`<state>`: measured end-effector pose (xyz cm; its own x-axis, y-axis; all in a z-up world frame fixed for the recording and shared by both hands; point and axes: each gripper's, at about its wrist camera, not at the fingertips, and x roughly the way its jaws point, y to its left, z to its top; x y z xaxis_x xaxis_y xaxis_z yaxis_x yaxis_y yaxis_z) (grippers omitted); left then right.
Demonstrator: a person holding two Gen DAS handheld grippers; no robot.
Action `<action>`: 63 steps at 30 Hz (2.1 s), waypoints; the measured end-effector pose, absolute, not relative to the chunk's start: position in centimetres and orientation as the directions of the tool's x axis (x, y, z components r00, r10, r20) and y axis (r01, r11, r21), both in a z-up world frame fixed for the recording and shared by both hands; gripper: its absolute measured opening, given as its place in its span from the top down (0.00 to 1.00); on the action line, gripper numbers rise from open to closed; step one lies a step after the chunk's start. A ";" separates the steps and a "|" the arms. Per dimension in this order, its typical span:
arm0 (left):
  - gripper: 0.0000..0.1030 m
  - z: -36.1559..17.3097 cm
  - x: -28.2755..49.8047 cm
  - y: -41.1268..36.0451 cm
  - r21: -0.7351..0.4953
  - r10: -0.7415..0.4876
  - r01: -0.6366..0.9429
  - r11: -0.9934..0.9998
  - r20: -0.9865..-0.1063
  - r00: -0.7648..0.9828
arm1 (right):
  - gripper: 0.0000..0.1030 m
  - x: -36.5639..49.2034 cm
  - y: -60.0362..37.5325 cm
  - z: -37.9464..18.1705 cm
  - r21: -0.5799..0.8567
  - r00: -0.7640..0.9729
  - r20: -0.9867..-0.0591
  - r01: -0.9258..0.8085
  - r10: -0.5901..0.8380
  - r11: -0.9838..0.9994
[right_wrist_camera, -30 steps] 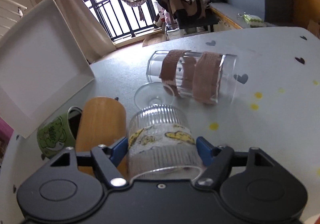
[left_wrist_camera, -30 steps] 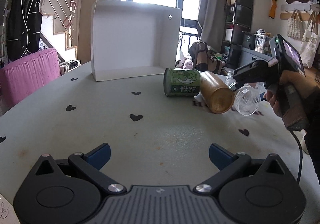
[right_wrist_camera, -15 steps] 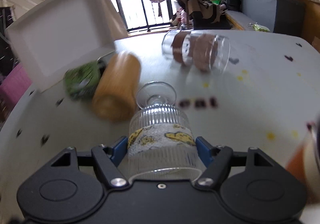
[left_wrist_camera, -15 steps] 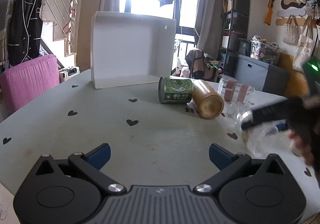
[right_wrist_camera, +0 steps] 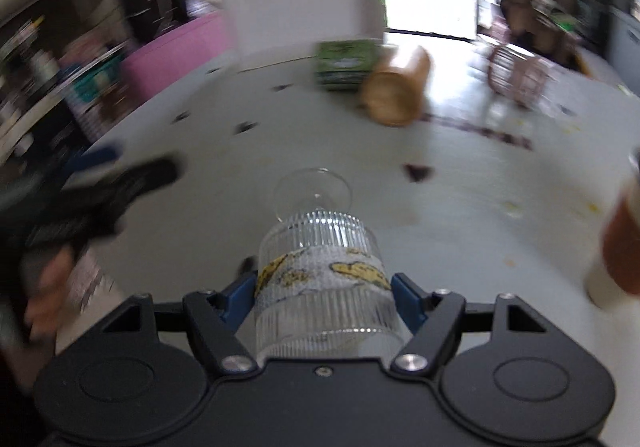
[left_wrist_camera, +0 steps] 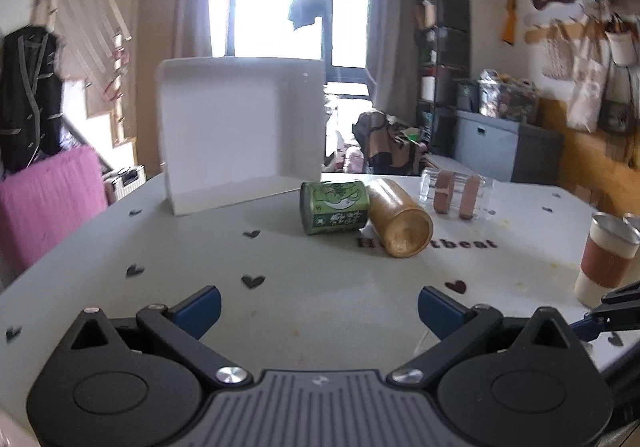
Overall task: Flip cup upright
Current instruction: 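Grasp the glass body with the right gripper and lift it, then grasp the glass stem with the left gripper while the right gripper holds the body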
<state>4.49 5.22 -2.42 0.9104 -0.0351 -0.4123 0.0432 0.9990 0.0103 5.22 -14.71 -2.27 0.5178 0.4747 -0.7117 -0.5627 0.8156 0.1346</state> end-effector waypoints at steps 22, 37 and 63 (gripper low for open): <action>0.86 -5.7 9.1 4.1 -0.187 -0.381 0.342 0.921 -0.615 0.690 | 0.24 3.8 -12.3 -2.1 -0.089 0.507 -0.720 -0.746 0.475 0.661; 0.69 -4.3 2.8 2.9 -0.068 -0.256 0.272 0.960 -0.608 0.751 | 0.13 2.7 -13.6 -2.3 -0.356 0.662 -0.664 -0.688 0.347 0.632; 0.90 -5.5 2.6 1.9 -0.091 -0.184 0.161 0.983 -0.580 0.794 | 0.13 1.7 -22.3 -7.1 0.759 0.562 -0.543 0.012 0.624 0.651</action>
<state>2.60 1.91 -5.50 0.7938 -0.1836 -0.5798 0.1606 0.9828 -0.0912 1.68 -22.30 -7.07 0.5624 0.6236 -0.5429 0.0117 0.6506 0.7593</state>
